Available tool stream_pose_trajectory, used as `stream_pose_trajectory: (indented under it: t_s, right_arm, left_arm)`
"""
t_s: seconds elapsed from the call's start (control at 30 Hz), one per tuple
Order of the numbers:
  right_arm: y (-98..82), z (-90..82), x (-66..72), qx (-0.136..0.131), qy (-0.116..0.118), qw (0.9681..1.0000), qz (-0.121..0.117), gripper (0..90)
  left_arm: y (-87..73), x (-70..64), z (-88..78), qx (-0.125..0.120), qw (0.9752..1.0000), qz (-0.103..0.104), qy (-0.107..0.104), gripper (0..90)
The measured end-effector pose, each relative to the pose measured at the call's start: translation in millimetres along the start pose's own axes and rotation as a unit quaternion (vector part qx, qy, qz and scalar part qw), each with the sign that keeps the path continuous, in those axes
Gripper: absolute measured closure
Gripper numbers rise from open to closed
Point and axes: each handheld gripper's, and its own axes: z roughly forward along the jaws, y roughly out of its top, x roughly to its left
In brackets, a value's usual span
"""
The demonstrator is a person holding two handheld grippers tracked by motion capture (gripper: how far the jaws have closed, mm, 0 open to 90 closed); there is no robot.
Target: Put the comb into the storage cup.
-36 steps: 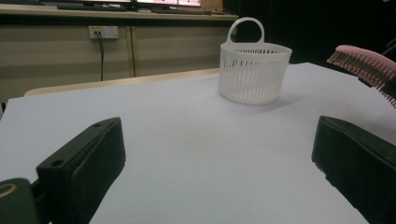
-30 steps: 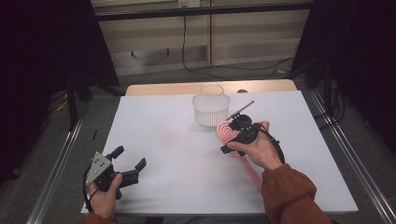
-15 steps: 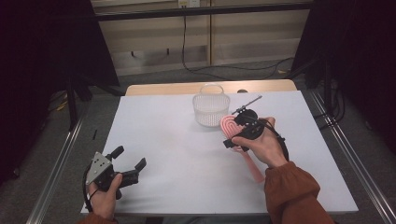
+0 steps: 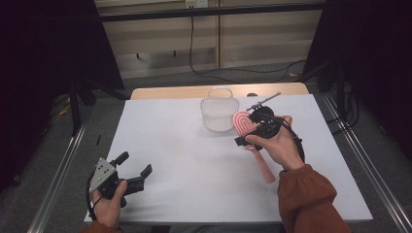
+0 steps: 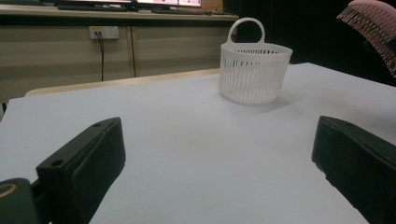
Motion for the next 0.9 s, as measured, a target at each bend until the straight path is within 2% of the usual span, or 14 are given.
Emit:
stream_pose_trajectory:
  t_s: [0.13,0.33,0.53,0.7,0.73,0.9]
  right_arm:
    - [2.6,-4.7,-0.5,-0.013,-0.009,0.9999,-0.005,19.2]
    - [6.6,-10.3,-1.6,-0.028,-0.004,0.9994,-0.019,19.2]
    - [11.0,-16.3,-3.7,-0.059,-0.004,0.998,-0.023,19.2]
    - [14.6,-16.8,-5.1,-0.079,-0.008,0.9964,-0.028,19.2]
    - [15.1,-16.8,-5.9,-0.092,-0.011,0.9953,-0.029,19.2]
    - [16.4,-19.1,-7.6,-0.119,-0.017,0.9924,-0.028,19.2]
  left_arm:
    - [0.0,-0.1,0.1,-0.001,1.0,0.0,0.0,2.7]
    - [0.0,0.2,-0.1,0.001,1.0,0.001,0.0,2.8]
    - [0.0,-0.2,0.0,0.001,1.0,0.001,0.0,2.8]
    - [-0.1,-0.1,0.3,0.0,1.0,-0.001,0.0,2.7]
    - [-0.1,-0.1,0.3,0.0,1.0,0.0,0.0,2.8]
    - [0.0,-0.1,0.1,0.0,1.0,0.0,0.0,2.8]
